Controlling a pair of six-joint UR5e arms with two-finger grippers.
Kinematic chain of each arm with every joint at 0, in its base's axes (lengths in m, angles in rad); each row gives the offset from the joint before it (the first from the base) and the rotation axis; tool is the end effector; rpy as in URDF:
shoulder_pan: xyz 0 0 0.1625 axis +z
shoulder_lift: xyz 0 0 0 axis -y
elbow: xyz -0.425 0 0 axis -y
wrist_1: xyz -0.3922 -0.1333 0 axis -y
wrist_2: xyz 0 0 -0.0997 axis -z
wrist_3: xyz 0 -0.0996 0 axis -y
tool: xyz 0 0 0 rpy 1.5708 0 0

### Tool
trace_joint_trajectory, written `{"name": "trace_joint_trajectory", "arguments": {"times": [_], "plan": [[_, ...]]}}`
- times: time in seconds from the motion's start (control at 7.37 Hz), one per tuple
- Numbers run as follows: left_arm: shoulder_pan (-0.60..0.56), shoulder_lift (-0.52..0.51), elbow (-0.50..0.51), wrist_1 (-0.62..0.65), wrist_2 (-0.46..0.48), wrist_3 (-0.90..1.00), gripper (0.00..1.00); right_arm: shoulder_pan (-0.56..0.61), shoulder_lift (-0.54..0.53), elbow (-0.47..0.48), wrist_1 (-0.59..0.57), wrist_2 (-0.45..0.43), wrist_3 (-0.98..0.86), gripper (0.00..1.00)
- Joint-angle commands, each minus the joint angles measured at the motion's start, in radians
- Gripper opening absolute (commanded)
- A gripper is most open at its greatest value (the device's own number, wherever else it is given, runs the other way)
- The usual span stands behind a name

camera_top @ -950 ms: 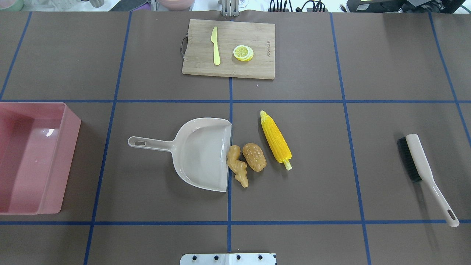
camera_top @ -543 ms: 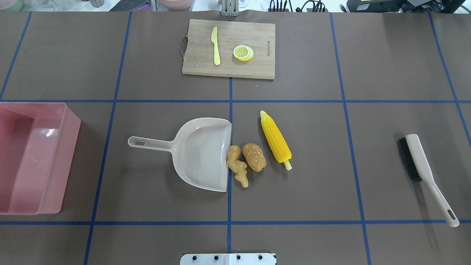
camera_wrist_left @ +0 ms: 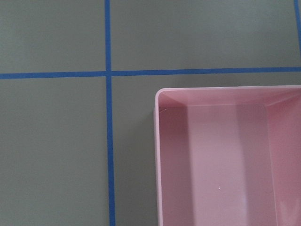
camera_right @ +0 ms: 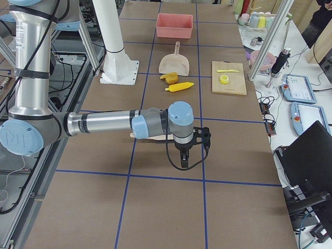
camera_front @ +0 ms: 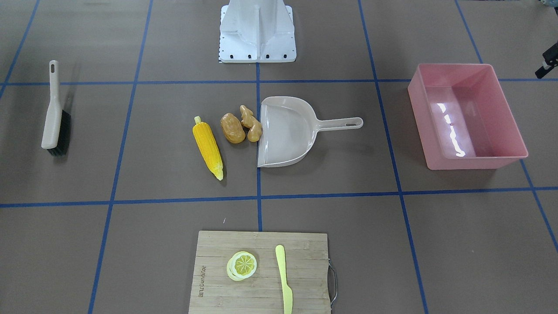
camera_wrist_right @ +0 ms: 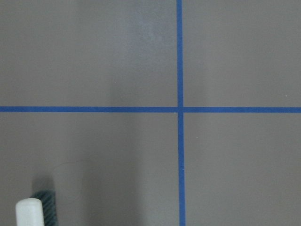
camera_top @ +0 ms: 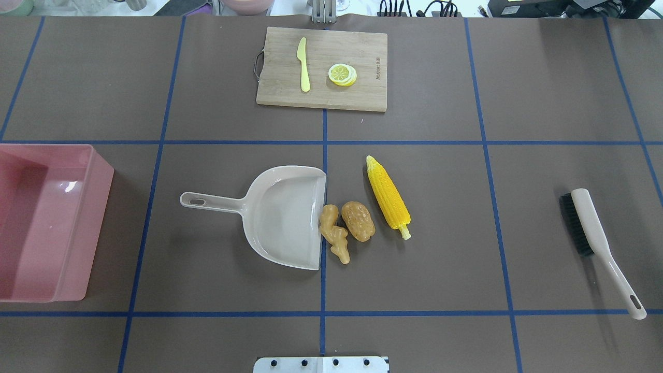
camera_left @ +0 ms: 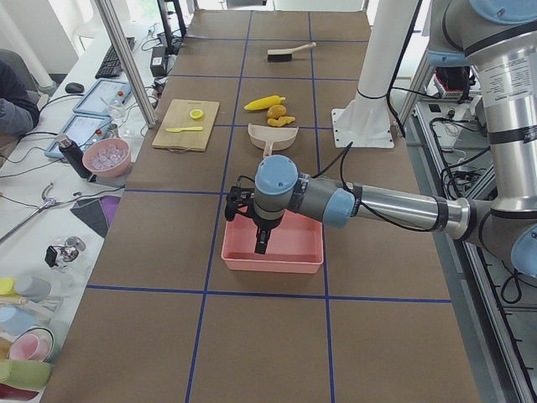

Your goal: Sweep and dump trash into bin

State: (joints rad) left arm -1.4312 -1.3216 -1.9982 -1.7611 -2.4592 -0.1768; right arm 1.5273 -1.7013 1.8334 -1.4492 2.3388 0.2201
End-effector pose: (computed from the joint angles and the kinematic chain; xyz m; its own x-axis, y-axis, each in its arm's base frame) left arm -0.0002 -0.4007 0.5275 0.5993 0.1964 -0.7760 -0.0248 0.9735 0.2273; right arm 0.0446 -0.4503 0.5766 0.7031 0.0106 0.7110 -0.1142 0.9886 0.0981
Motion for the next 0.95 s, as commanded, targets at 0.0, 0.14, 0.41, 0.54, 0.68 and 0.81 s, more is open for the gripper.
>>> {"name": "trace_joint_trajectory", "arguments": {"times": [0.0,0.14,0.41,0.54,0.68,0.81], "plan": [[0.197,-0.073,-0.039,-0.067,0.002,0.0,0.98,-0.109,-0.05,0.14,0.039,0.016,0.248,1.0],[0.291,-0.093,-0.033,-0.166,0.009,0.0,0.98,-0.204,-0.051,0.191,0.039,-0.001,0.319,1.0],[0.395,-0.174,-0.045,-0.23,0.008,0.002,0.98,-0.343,-0.092,0.26,0.038,-0.026,0.326,1.0],[0.463,-0.179,-0.042,-0.273,0.015,0.002,0.98,-0.381,-0.144,0.288,0.042,-0.027,0.329,1.0],[0.519,-0.191,-0.025,-0.29,0.017,0.002,0.98,-0.421,-0.171,0.3,0.044,-0.029,0.331,1.0],[0.576,-0.212,-0.018,-0.287,0.017,0.002,0.98,-0.471,-0.185,0.302,0.079,-0.047,0.379,1.0]]}}
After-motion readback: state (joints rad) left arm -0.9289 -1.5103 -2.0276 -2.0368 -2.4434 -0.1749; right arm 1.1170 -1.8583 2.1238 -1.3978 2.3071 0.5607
